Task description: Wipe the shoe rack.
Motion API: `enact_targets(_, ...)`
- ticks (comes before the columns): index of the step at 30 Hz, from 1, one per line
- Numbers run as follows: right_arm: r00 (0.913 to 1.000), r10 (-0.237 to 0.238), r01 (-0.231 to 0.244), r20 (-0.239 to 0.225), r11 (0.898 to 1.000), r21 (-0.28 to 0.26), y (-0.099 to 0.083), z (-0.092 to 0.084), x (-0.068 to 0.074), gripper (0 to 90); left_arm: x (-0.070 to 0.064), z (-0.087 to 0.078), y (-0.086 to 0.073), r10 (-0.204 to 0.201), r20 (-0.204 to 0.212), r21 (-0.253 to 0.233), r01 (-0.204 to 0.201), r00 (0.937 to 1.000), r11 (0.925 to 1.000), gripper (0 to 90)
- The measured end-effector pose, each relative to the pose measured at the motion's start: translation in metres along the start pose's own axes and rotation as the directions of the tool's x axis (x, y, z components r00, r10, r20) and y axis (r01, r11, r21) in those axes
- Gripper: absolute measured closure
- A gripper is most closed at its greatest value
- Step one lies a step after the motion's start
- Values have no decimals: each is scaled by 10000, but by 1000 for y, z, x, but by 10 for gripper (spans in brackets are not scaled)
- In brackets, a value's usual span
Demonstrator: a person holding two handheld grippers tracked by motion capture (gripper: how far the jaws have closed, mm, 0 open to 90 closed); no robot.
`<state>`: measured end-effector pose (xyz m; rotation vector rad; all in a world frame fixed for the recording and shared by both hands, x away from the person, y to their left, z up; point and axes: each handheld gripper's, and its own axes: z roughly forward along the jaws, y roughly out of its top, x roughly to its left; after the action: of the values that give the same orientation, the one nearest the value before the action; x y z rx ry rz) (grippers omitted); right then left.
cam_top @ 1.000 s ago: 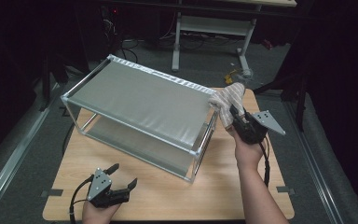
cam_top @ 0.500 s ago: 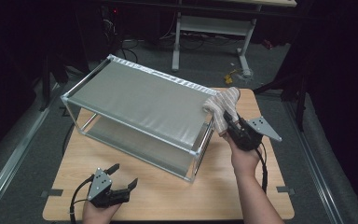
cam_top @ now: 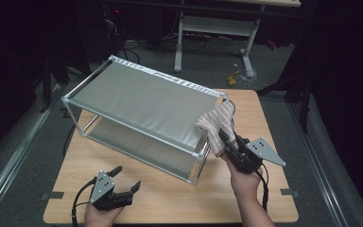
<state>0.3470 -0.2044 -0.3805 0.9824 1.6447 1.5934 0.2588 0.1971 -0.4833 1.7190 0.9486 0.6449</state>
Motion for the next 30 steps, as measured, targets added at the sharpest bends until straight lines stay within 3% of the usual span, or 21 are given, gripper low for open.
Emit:
enact_targets(16,9955,-343,318,-883,9990,-303,-3,-31,33,710,-2,1,1,71,57,5,-71,10000,10000,157)
enact_targets(30,9973,-372,364,-639,9992,-144,-2,-18,26,710,-1,-1,1,8,55,-99,-8,10000,10000,157)
